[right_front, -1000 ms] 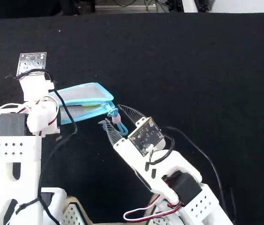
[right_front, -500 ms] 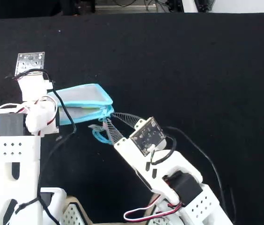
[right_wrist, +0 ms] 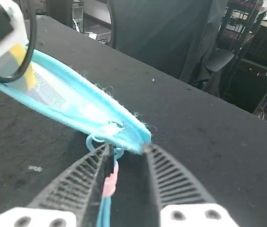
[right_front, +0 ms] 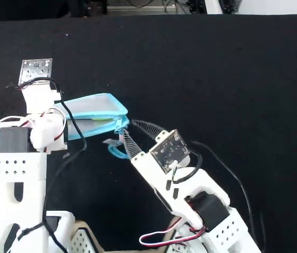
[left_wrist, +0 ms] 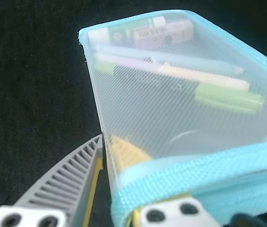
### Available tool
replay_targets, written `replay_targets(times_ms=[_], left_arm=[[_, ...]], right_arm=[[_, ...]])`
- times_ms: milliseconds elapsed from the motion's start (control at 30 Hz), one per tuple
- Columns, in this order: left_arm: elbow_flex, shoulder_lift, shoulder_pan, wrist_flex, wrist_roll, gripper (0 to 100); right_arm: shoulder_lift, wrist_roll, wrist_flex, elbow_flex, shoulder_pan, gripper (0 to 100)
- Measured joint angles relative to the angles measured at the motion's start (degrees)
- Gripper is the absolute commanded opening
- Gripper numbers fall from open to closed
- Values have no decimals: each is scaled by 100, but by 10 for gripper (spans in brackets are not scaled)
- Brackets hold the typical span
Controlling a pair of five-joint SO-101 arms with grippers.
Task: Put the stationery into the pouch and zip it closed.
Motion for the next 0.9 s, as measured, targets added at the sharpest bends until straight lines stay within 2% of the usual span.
replay_targets(times_ms=[133, 267, 367, 600, 900], left_arm=[[0, 0, 0, 0, 0, 30], [0, 0, 0, 0, 0, 30], [0, 0, 0, 0, 0, 30], [0, 0, -9, 0, 0, 30], [0, 0, 0, 0, 0, 30]], right_arm=[[0, 0, 0, 0, -35, 155], [-9, 0, -457, 325, -457, 155], [-26, 0, -835, 527, -492, 155], [-9, 0, -976, 554, -484, 155], [-9, 0, -985, 554, 246, 155]])
